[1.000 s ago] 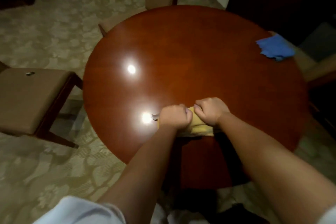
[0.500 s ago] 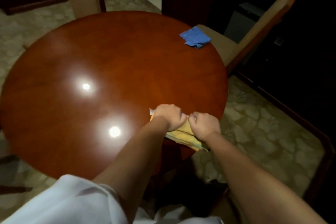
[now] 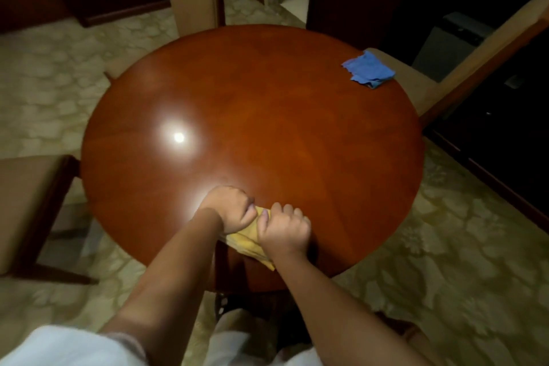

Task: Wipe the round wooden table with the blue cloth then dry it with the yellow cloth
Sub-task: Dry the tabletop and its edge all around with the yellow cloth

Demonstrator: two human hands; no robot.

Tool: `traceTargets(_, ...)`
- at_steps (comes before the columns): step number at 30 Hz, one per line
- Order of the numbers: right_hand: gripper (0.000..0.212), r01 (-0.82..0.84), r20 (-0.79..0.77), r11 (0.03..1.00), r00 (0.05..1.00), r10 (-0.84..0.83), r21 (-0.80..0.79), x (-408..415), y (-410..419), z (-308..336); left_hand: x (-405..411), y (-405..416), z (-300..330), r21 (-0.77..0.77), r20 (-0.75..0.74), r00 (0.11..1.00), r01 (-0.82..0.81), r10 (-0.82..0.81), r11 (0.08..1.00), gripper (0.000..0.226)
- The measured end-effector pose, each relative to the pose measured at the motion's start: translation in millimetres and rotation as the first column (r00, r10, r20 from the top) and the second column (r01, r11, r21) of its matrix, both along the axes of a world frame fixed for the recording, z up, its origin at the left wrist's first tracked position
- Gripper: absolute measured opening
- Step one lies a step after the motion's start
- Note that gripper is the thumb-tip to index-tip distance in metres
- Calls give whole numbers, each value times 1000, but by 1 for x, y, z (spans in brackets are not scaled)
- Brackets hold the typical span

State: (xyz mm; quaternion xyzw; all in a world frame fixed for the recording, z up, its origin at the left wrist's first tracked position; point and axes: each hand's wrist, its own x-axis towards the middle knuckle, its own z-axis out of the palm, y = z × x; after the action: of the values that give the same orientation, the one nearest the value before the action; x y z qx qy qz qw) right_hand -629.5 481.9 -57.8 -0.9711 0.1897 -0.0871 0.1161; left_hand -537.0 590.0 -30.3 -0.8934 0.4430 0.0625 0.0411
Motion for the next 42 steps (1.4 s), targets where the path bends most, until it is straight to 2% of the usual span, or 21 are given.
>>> traceTargets(5,36,-98,36,995,994,99,-26,28,39,-2,13,46,4,28,11,992,-126,126,992,62)
traceTargets(9,35,-166,92,985,981,170,-44,50,64,-5,29,76,0,40,19,979,-205,205,978,41)
traceTargets(11,35,-223,109,973,968,228,-56,60,74,-8,36,91,-5,22,37,969,-246,245,969,46)
traceTargets(14,33,-296,139,950,941,309,-102,75,84,-14,43,111,-15,-73,34,953,-299,302,952,59)
traceTargets(19,32,-379,224,914,887,403,-144,117,100,-19,66,141,-27,-281,33,907,-396,421,874,33)
traceTargets(33,33,-414,257,899,861,438,-146,258,141,-20,187,184,-37,-457,68,848,-442,526,772,31)
traceTargets(37,35,-471,199,873,851,487,-125,259,141,-16,175,181,-30,-424,74,800,-515,595,745,31)
traceTargets(42,35,-582,162,805,789,593,-114,214,154,-11,111,194,-26,-406,48,720,-619,693,672,33)
